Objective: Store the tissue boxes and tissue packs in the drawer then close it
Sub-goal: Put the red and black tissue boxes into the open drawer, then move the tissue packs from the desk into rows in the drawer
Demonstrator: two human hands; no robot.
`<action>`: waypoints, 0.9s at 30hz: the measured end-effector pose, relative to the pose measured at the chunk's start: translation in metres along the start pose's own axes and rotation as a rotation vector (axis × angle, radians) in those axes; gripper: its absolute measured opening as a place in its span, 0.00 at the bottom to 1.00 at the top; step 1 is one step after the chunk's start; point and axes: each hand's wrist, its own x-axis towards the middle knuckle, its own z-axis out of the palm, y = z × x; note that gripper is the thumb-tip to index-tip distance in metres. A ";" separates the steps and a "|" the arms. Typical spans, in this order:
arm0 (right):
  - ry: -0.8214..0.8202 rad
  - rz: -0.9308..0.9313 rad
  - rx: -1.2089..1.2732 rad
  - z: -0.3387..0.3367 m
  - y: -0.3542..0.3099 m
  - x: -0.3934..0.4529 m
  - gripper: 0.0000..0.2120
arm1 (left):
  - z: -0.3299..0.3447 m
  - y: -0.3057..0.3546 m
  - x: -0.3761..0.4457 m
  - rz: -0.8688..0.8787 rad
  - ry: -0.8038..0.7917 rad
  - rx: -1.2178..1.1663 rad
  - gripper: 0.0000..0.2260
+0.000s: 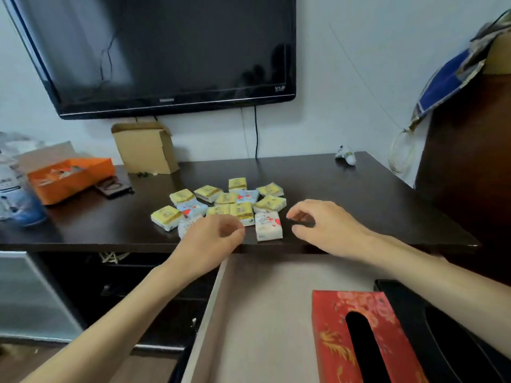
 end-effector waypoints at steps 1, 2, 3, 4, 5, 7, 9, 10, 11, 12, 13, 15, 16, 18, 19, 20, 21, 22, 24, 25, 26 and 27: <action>-0.017 -0.020 -0.004 0.005 -0.003 0.010 0.15 | -0.003 -0.009 0.005 -0.011 0.044 0.035 0.06; -0.033 -0.041 -0.004 0.010 -0.007 0.019 0.17 | -0.006 -0.019 0.009 -0.017 0.088 0.081 0.07; -0.048 -0.060 0.001 0.015 -0.010 0.026 0.18 | -0.009 -0.028 0.013 -0.020 0.127 0.126 0.07; -0.061 -0.074 0.002 0.020 -0.012 0.031 0.19 | -0.012 -0.037 0.017 -0.025 0.159 0.164 0.08; -0.075 -0.083 -0.002 0.024 -0.014 0.036 0.20 | -0.014 -0.045 0.021 -0.033 0.182 0.194 0.09; -0.099 -0.093 -0.027 0.031 -0.016 0.042 0.19 | -0.016 -0.061 0.030 -0.054 0.198 0.235 0.10; -0.106 -0.089 -0.060 0.035 -0.017 0.047 0.13 | -0.014 -0.070 0.040 -0.052 0.188 0.239 0.11; -0.108 -0.084 -0.072 0.036 -0.016 0.049 0.13 | -0.013 -0.072 0.045 -0.035 0.176 0.233 0.11; -0.111 -0.080 -0.084 0.036 -0.015 0.051 0.13 | -0.012 -0.072 0.052 -0.014 0.153 0.233 0.11; -0.118 -0.078 -0.112 0.035 -0.013 0.053 0.14 | -0.010 -0.071 0.059 0.004 0.116 0.246 0.12; -0.125 -0.086 -0.155 0.032 -0.011 0.055 0.14 | -0.009 -0.070 0.066 0.016 0.072 0.274 0.13; -0.148 -0.098 -0.244 0.026 -0.006 0.059 0.14 | -0.010 -0.071 0.082 0.021 -0.026 0.324 0.17; -0.167 -0.091 -0.274 0.022 -0.003 0.060 0.14 | -0.011 -0.073 0.089 0.018 -0.074 0.334 0.19; -0.207 -0.065 -0.323 0.014 0.002 0.061 0.14 | -0.013 -0.079 0.100 0.012 -0.162 0.348 0.18; -0.213 -0.058 -0.346 0.011 0.004 0.063 0.13 | -0.013 -0.082 0.104 0.008 -0.203 0.355 0.17; -0.205 -0.055 -0.359 0.009 0.004 0.066 0.13 | -0.012 -0.084 0.107 0.003 -0.237 0.357 0.17; -0.179 -0.056 -0.344 0.008 0.002 0.071 0.12 | -0.012 -0.086 0.110 -0.004 -0.262 0.351 0.16; -0.137 -0.061 -0.297 0.011 -0.004 0.078 0.12 | -0.011 -0.088 0.113 -0.011 -0.280 0.338 0.16; -0.082 -0.092 -0.192 0.021 -0.019 0.096 0.11 | -0.011 -0.091 0.117 -0.017 -0.302 0.308 0.15; -0.101 -0.119 -0.176 0.029 -0.026 0.106 0.11 | -0.010 -0.092 0.118 -0.014 -0.304 0.297 0.16; -0.146 -0.159 -0.194 0.037 -0.032 0.116 0.15 | -0.010 -0.093 0.119 -0.004 -0.299 0.292 0.16; -0.203 -0.192 -0.235 0.044 -0.036 0.124 0.21 | -0.010 -0.094 0.119 0.012 -0.288 0.290 0.16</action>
